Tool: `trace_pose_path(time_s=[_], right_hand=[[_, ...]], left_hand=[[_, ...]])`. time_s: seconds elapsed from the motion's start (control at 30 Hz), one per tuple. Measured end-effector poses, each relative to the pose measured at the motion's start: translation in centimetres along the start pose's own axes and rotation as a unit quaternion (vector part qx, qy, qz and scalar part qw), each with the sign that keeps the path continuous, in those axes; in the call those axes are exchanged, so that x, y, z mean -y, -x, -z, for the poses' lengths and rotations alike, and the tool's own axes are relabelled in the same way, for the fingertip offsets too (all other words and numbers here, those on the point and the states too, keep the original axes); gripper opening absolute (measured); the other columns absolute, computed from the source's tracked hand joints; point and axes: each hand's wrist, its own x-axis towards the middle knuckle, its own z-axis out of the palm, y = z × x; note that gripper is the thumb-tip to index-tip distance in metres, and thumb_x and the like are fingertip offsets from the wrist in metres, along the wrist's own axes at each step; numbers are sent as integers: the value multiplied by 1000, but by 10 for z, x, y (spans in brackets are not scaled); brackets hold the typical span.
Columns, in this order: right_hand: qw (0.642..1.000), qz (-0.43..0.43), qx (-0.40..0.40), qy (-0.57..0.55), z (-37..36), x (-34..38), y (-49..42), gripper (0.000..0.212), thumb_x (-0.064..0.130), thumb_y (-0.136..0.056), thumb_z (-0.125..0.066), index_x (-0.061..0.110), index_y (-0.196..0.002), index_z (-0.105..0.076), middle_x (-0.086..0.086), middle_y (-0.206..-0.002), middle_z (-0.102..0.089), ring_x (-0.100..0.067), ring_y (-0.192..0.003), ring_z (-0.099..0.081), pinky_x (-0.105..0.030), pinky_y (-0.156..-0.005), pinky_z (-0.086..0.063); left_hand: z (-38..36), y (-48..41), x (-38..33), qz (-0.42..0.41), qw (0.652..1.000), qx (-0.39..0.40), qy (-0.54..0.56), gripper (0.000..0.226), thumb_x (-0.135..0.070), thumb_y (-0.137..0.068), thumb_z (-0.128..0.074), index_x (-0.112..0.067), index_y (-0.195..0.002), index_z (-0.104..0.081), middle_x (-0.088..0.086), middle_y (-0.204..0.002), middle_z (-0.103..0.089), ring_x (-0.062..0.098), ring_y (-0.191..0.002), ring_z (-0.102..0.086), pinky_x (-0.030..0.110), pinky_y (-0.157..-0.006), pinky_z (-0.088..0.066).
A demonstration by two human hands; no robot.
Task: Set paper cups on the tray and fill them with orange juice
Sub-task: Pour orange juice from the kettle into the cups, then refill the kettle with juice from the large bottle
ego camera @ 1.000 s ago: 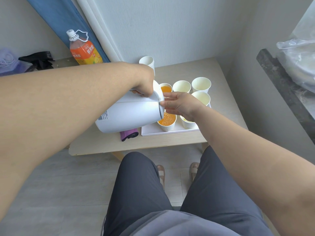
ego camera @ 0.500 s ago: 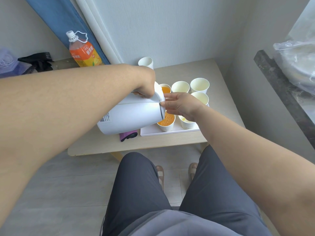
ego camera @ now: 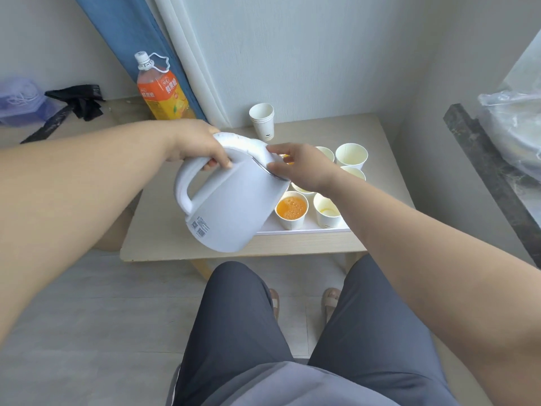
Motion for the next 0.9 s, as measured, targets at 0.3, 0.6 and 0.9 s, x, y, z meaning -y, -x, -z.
trace_pose_path(time_s=[0.3,0.6,0.9], right_hand=[[979,175,0,106,-42,58,-11,45,24,-91,-62,22,-135,-52,-1,-146,-41,-15,-134,-38,-17,-103,-26],[992,-14,-20,-126,-141,88,-50,55,29,-90,-62,13,-139,-41,-6,-141,-40,-21,-126,-45,-30,-102,-39],[964,-183,112,-159,-205,86,-83,67,40,-94,-55,11,-148,-29,-3,-112,-50,-19,-96,-52,-33,-94,-49]], left_hand=[[17,34,103,-12,955,-64,290,42,-9,-62,-71,-17,-102,-62,-1,-83,-57,14,-74,-45,25,-64,-37],[4,48,183,91,875,-286,381,28,2,-81,-68,-17,-98,-55,-3,-78,-58,11,-67,-53,26,-63,-43],[-24,38,247,169,808,-358,436,26,-14,-81,-69,-20,-105,-61,5,-112,-65,29,-106,-60,29,-46,-45]])
